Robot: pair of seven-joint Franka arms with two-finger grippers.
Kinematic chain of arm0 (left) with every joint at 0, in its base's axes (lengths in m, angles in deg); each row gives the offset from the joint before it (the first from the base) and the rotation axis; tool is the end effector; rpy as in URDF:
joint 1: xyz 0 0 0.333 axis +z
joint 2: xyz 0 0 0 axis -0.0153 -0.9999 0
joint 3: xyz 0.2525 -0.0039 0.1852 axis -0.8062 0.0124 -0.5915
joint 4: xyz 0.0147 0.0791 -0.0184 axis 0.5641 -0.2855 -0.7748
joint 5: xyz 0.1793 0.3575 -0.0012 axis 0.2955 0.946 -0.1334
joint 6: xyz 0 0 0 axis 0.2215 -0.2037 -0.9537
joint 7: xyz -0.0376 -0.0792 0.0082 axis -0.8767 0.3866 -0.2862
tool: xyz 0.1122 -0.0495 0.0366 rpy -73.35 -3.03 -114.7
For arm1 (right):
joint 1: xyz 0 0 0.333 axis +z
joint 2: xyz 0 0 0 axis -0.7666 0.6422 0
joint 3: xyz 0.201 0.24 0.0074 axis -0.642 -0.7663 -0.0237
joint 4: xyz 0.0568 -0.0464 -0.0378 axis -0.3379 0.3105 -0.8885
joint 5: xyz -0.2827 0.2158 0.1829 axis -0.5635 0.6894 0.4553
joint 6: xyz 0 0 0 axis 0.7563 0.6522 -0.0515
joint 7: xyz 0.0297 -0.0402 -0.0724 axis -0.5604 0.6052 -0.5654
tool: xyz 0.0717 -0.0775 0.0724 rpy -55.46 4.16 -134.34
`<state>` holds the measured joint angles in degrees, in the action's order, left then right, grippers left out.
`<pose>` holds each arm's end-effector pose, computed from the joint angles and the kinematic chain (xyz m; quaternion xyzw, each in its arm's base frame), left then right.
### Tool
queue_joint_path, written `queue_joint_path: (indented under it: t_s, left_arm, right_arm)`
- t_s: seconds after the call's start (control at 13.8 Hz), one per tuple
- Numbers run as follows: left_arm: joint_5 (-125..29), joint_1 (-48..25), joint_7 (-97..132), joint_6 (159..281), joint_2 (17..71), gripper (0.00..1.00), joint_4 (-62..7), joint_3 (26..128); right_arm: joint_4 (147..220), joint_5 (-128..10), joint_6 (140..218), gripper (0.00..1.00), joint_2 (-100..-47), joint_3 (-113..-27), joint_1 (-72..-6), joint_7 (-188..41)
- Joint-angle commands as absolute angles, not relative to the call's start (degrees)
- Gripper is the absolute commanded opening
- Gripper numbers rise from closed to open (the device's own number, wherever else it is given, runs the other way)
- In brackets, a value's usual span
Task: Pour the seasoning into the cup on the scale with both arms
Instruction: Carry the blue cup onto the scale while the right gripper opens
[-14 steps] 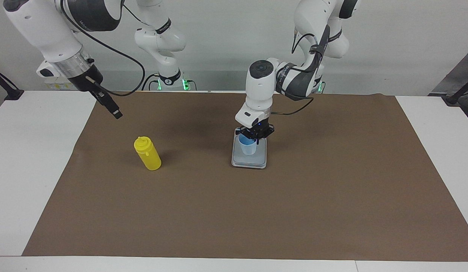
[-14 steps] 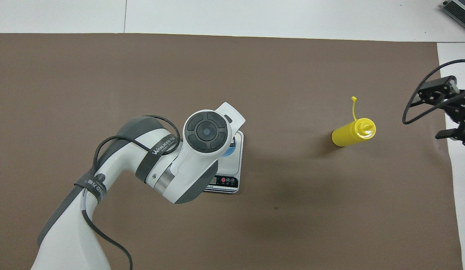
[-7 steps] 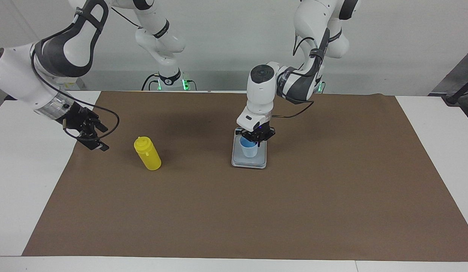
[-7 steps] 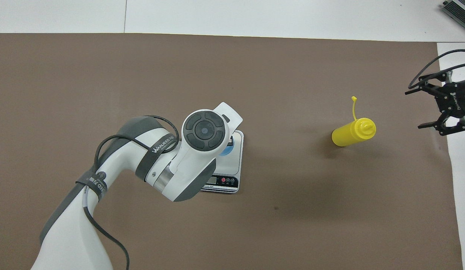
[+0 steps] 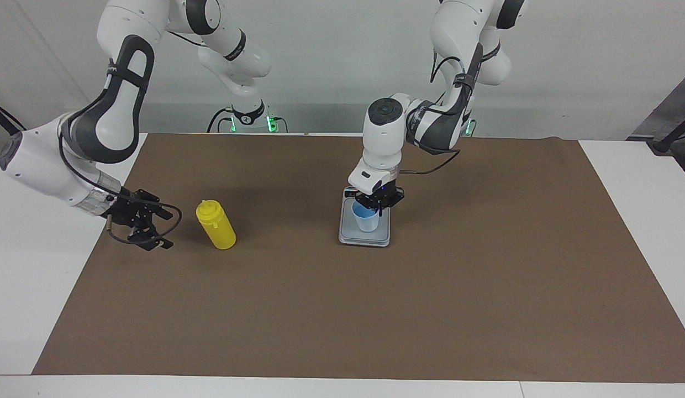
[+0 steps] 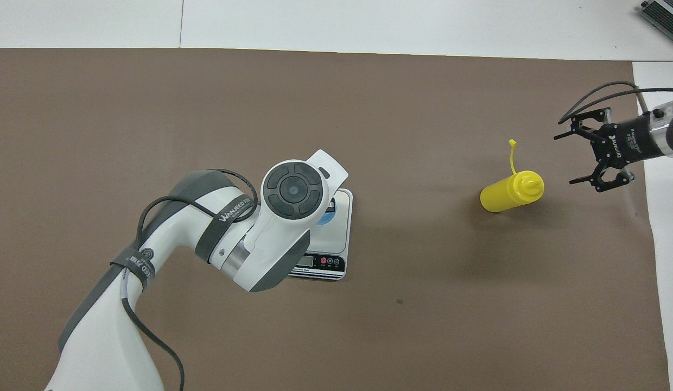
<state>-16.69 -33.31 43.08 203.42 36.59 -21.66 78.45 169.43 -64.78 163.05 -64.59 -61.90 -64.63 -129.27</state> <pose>0.5070 -0.3942 0.3566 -0.9993 0.0083 -0.0318 0.0177 0.6460 -0.1298 0.3687 -0.7933 0.5648 0.1564 0.1647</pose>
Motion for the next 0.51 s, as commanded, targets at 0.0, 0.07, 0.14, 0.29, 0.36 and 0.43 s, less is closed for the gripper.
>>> queue_joint_path:
  t_s: [0.0, 0.07, 0.14, 0.29, 0.36, 0.43]
  left_arm:
    - [-15.3, -33.2, 42.0, 203.9, 37.7, 1.00, -22.8, 78.3]
    - [-15.3, -32.7, 41.7, 203.6, 38.8, 1.00, -22.8, 78.3]
    - [-15.3, -31.7, 40.7, 202.4, 39.9, 1.00, -22.6, 78.3]
    - [-15.5, -28.9, 36.8, 200.3, 42.8, 1.00, -22.5, 78.3]
    - [-15.8, -26.6, 34.7, 199.3, 44.3, 1.00, -22.4, 78.3]
    - [-15.9, -25.2, 32.6, 197.8, 45.2, 1.00, -21.9, 78.4]
  right_arm:
    - [168.3, -62.9, 162.2, 1.00, -61.1, -62.5, -64.7, -130.2]
    - [168.6, -62.0, 162.0, 1.00, -60.1, -62.5, -64.9, -130.2]
    - [168.9, -61.1, 161.2, 1.00, -59.9, -62.5, -64.6, -130.2]
    - [170.9, -58.0, 160.7, 1.00, -60.0, -62.4, -63.9, -130.7]
    - [172.7, -56.6, 160.7, 1.00, -60.5, -62.5, -63.9, -130.7]
    - [174.1, -55.6, 160.7, 1.00, -61.0, -62.5, -64.0, -130.6]
